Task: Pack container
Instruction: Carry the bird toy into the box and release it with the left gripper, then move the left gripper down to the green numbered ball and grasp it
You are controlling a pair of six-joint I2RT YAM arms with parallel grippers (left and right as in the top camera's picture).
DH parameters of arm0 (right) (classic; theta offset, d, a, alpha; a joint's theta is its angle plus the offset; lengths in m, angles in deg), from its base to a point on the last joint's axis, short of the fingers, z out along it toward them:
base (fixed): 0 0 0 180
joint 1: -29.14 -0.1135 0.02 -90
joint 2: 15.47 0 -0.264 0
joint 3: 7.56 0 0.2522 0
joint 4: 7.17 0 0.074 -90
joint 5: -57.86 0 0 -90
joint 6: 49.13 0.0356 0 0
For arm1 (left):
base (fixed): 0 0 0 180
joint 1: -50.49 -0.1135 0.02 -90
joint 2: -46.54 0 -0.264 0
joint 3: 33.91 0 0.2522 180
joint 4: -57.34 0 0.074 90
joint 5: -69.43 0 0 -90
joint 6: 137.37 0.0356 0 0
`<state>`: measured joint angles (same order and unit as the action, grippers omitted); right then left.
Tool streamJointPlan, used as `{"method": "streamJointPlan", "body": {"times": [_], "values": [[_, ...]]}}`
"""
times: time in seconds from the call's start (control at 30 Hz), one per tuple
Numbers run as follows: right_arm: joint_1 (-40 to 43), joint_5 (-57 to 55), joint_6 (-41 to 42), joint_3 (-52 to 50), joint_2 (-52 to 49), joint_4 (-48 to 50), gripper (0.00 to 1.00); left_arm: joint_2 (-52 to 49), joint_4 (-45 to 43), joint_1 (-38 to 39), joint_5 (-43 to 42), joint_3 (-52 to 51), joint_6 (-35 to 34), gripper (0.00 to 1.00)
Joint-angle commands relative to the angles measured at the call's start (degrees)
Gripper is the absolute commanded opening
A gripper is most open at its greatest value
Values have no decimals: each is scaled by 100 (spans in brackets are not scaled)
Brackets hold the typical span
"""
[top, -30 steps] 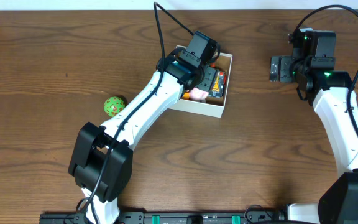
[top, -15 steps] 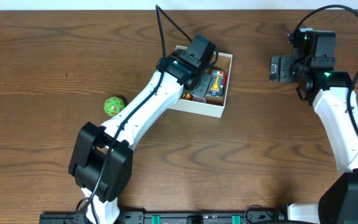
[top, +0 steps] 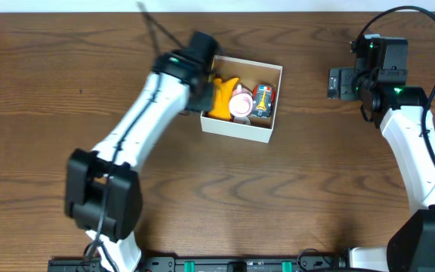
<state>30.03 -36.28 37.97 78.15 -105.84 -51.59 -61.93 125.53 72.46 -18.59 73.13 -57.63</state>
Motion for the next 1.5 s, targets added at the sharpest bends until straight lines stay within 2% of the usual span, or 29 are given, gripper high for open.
{"method": "streamJointPlan", "body": {"times": [0.0, 0.1, 0.13, 0.2, 0.3, 0.37, 0.6, 0.7, 0.9, 1.13, 1.2, 1.23, 1.33, 1.43, 1.47], "values": [[22, -35, 94, 79, 48, -7, 99, 275, 219, -509, 111, 83, -297, 12], [22, -35, 94, 79, 48, -7, 99, 273, 435, -1025, 111, 59, -297, 12], [22, -35, 94, 79, 48, -7, 99, 271, 487, -1182, 111, 46, -297, 17], [22, -35, 94, 79, 48, -7, 99, 271, 570, -1532, 109, -2, -297, 33], [22, -35, 94, 79, 48, -7, 99, 271, 645, -1937, 103, -94, -297, 41], [22, -35, 94, 79, 48, -7, 99, 271, 662, -2140, 103, -197, -297, 55], [22, -35, 94, 79, 48, -7, 99, 271, 105, -2387, 4, -866, -299, 74], [22, -35, 94, 79, 48, -7, 99, 269, -310, -2385, -273, -1290, -317, 77], [22, -35, 94, 79, 48, -4, 99, 269, -706, -2382, -721, -1849, -317, 78], [22, -35, 94, 79, 48, -7, 99, 264, -1095, -2385, -763, -2319, -319, 78], [22, -35, 94, 79, 48, -7, 99, 264, -1172, -2385, -815, -2435, -321, 74], [22, -35, 94, 79, 48, -7, 99, 264, -1180, -2385, -870, -2470, -317, 67], [22, -35, 94, 79, 48, -7, 99, 267, -1174, -2380, -911, -2472, -319, 35], [22, -35, 94, 79, 48, -7, 99, 269, -1213, -2378, -929, -2470, -319, 10], [22, -35, 94, 79, 48, -7, 99, 282, -1215, -2378, -975, -2455, -319, 6]]}}
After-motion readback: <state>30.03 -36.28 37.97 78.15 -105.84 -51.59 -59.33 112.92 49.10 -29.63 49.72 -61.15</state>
